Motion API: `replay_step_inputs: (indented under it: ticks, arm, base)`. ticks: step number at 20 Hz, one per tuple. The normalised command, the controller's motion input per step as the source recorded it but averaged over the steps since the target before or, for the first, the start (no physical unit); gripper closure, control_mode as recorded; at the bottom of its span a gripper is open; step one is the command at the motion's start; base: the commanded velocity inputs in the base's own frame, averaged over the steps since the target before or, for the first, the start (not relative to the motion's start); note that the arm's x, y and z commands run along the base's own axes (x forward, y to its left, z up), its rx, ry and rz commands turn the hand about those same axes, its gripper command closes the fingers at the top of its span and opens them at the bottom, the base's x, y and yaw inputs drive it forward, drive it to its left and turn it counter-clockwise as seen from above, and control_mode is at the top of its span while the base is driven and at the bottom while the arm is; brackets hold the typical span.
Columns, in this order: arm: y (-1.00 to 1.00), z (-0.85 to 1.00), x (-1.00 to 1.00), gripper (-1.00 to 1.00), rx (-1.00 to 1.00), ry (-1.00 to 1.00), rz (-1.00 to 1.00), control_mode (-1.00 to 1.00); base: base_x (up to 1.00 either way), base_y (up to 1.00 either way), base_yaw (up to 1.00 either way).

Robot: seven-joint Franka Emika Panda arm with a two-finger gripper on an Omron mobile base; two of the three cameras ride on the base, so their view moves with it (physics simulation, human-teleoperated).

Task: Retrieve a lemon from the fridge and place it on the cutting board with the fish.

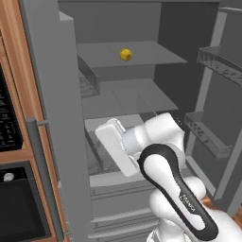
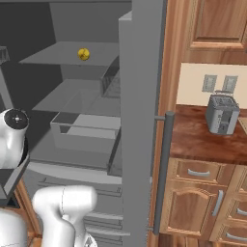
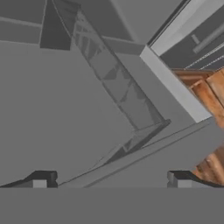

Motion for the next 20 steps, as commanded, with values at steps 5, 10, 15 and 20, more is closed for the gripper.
replay_step_inputs:
  ticks: [5, 10, 15, 20]
  arm:
    - [-0.39, 0.16, 0.0, -1.0, -0.13, 0.03, 0.0, -1.0]
    - [-0.5, 0.0, 0.0, -1.0, -0.24, 0.01, 0.0, -1.0]
    - [-0.49, -0.01, 0.0, -1.0, -0.33, 0.0, 0.0, -1.0]
    - [-0.5, -0.02, 0.0, -1.0, -0.37, 0.0, 0.0, -1.0]
  base:
    - [0.0, 0.0, 0.0]
    - [0.0, 0.0, 0.0]
    - [0.0, 0.0, 0.0]
    - [0.0, 0.0, 0.0]
